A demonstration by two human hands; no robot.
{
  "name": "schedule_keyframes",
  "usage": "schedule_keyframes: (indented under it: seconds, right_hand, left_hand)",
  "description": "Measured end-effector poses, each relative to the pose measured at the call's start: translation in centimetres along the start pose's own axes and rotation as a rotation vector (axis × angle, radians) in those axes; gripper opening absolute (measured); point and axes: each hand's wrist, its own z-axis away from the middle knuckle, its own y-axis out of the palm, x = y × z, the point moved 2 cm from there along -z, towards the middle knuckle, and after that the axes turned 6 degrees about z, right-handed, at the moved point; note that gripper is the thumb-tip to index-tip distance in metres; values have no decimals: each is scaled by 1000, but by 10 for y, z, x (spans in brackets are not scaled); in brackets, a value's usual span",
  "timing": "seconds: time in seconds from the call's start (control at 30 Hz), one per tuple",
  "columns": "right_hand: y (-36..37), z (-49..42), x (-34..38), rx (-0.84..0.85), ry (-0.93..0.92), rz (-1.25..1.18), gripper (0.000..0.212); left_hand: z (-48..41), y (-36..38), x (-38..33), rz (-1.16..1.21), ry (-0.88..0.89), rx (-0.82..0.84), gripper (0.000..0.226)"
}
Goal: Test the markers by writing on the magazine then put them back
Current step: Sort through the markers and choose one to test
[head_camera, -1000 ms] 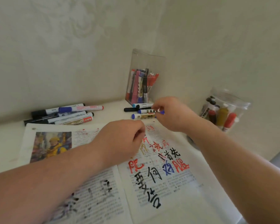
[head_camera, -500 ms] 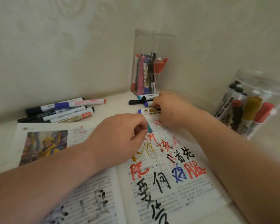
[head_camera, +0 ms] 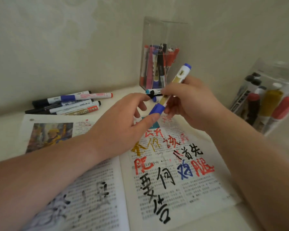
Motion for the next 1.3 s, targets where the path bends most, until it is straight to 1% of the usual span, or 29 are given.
schedule_keyframes:
  seconds: [0.07,0.1,0.17,0.23,0.3,0.43,0.5,0.57,0.67,0.77,0.8,0.87,0.93,1.0,1.07,1.1,1.17,1.23,1.3]
  right_hand:
    - [8,1,-8,99,31,-43,8]
    - [10,0,-11,131,16,-51,10]
    - [11,-1,-15,147,-44,-42,11]
    - [11,-1,-16,132,-129,22,17]
    - [11,-1,-17,136,-190,81,26]
    - [12,2,-17,207,-238,67,20]
    - [11,2,-17,218,-245,41,24]
    - [10,2,-17,215,-244,-1,26]
    - [12,3,-15,209,-236,-45,19]
    - [15,4,-13,192,-239,-80,16]
    - [14,5,-12,190,-249,-90,16]
    - [14,6,-10,205,-285,-100,17]
    - [11,6,-6,205,-311,-101,18]
    - [7,4,-5,131,-297,-105,22]
    - [-2,4,-3,6,-288,-102,24]
    - [-8,4,-1,-45,-299,-84,23]
    - [-19,9,10,-88,-319,-15,22]
    - [-24,20,19,-55,-306,27,20]
    - [-25,38,18,19,-261,-12,10]
  left_hand:
    - [0,0,-2,-31,13,15,41]
    - [0,0,-2,-63,26,22,32]
    - [0,0,-1,-103,30,27,24]
    - [-1,0,2,-82,9,14,21]
    - [-1,0,4,-13,-18,28,20]
    - [-1,1,2,97,-7,112,14]
    - [-2,0,1,98,36,119,20]
    - [-2,-1,-1,86,79,96,22]
    - [-3,-2,-4,66,111,45,17]
    - [-2,-2,-6,73,97,18,7]
    - [-2,-2,-6,80,82,12,8]
    - [-1,-4,-8,77,71,4,21]
    - [0,-5,-8,125,56,28,31]
    - [3,-4,-5,195,1,88,40]
    - [7,-4,-5,208,-21,125,48]
    - [8,-5,-5,207,-17,125,46]
    - [9,-8,-7,205,-15,101,34]
    - [9,-10,-6,203,-37,71,22]
    - [8,-10,-5,182,-40,68,20]
